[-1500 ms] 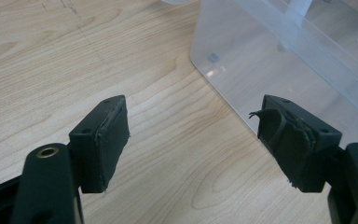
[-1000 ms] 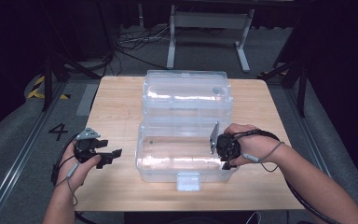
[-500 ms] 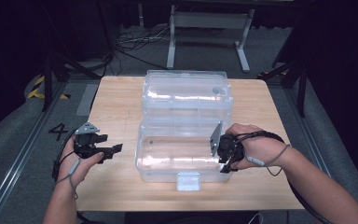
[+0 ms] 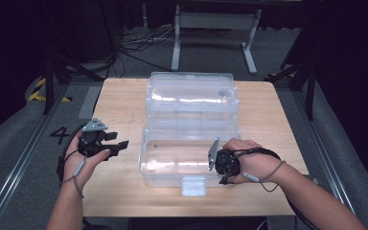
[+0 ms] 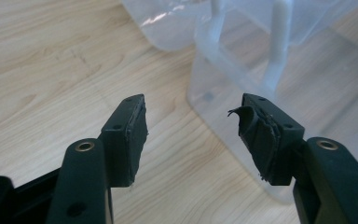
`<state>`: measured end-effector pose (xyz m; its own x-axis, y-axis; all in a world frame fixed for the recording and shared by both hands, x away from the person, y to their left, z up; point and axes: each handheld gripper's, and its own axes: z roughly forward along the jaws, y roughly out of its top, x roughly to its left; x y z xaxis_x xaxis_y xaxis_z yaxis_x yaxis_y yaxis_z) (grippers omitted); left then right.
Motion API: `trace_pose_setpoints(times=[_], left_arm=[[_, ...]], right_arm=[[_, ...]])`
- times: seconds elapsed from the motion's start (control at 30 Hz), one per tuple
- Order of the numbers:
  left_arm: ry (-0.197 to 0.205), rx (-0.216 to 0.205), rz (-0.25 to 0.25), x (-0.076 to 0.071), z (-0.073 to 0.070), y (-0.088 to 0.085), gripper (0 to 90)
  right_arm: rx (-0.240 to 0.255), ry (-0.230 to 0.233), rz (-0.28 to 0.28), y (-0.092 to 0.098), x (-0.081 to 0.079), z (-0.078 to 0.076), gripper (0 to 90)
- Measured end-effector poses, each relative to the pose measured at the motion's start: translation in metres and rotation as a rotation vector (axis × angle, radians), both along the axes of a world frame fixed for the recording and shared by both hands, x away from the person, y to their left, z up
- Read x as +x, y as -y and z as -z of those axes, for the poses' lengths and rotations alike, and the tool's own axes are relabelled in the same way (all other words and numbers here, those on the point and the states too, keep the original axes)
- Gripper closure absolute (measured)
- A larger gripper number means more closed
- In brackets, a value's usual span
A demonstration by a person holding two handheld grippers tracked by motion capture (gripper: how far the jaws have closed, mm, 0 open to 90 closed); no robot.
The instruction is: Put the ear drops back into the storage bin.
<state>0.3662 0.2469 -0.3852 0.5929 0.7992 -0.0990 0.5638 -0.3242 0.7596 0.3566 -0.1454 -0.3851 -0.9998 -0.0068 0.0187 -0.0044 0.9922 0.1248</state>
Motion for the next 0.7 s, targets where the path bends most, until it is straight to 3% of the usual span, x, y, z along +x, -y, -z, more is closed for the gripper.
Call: trace_pose_setpoints(times=[0.03, 0.1, 0.13, 0.17, 0.23, 0.4, 0.53, 0.7], left_arm=[[-0.005, -0.013, -0.021, 0.000, -0.002, 0.002, 38.9], [-0.029, -0.054, -0.004, 0.002, -0.003, 0.003, 38.1], [-0.029, -0.054, -0.004, 0.002, -0.003, 0.003, 36.2], [-0.033, -0.050, -0.004, 0.003, -0.003, 0.004, 36.2], [-0.003, 0.011, -0.010, 0.007, -0.007, 0.006, 37.6], [0.029, 0.003, 0.005, 0.015, -0.015, 0.009, 33.8], [0.029, 0.000, 0.054, 0.023, -0.026, 0.016, 33.1], [0.036, 0.010, 0.123, 0.026, -0.035, 0.027, 33.0]], right_arm=[[-0.002, 0.001, 0.001, 0.000, 0.000, 0.001, 70.9], [0.008, 0.004, 0.003, -0.001, 0.000, 0.005, 72.7], [0.006, 0.001, 0.001, -0.002, 0.000, 0.006, 73.5], [0.006, 0.001, 0.001, -0.002, 0.000, 0.006, 73.5], [0.014, -0.011, -0.008, -0.003, 0.000, 0.009, 77.2], [0.007, 0.005, -0.012, -0.003, -0.002, 0.014, 82.8], [0.023, 0.031, -0.010, -0.002, -0.005, 0.014, 83.7], [0.043, 0.026, 0.009, 0.001, -0.004, 0.015, 83.4]])
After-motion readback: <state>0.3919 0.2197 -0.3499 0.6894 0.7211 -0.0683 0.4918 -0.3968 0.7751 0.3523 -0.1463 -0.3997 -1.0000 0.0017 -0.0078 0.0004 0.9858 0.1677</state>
